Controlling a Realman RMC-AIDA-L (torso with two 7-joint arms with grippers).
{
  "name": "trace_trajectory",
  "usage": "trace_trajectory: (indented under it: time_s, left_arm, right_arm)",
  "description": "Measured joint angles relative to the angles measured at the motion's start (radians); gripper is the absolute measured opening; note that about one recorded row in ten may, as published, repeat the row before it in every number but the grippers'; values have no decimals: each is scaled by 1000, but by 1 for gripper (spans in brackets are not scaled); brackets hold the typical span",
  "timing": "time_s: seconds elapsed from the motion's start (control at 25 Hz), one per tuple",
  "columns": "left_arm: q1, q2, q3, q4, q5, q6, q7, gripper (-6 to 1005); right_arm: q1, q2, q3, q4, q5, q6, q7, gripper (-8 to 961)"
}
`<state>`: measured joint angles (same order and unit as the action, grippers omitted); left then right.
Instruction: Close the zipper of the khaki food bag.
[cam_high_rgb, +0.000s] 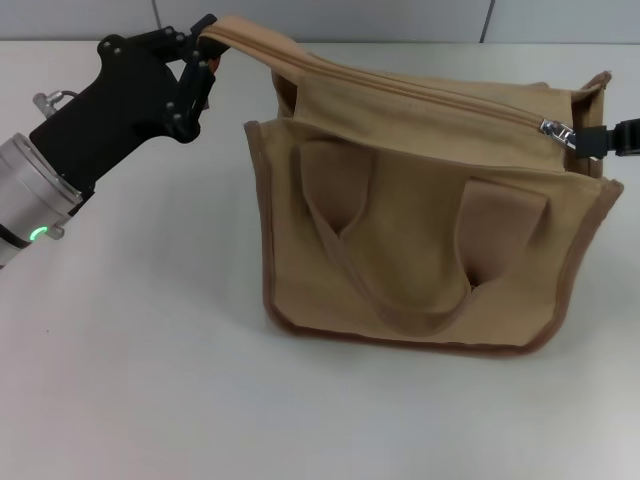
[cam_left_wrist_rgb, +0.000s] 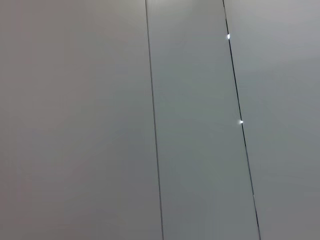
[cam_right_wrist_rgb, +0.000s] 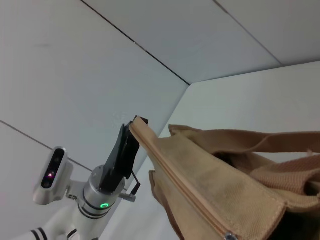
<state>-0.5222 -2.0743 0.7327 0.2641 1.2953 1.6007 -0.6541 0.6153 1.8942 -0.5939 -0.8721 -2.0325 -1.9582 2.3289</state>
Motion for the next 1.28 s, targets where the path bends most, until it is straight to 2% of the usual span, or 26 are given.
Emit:
trace_trajectory:
  time_s: [0.4,0.64,0.84,1.0,1.12,1.16,1.28]
  left_arm:
    - [-2,-3,3,-3,-1,5,-2,81]
    - [4,-4,0,-9,-1,6,-2,84]
    - [7,-1,6,-15,-1,8,-8,87]
    - [15,0,3,-16,-1,7,-32,90]
    - [24,0,1,-16,-1,7,-44,91]
    - [30,1,1,-14,-1,7,-56,92]
    - [35,2,1,-12,0,8,-75,94]
  right_arm:
    - [-19,-4,57,28,43,-57,-78,163]
    - [-78,5,142,32,122,-154,-294,379]
    - [-170,32,147,40,205,-216,-573,608]
    - [-245,65,120,54,212,-226,-803,659]
    - [-291,82,35,83,204,-226,-962,698]
    - [-317,93,-11,97,183,-223,-1055,711]
    - [-332,105,-15,106,147,-223,-1126,711]
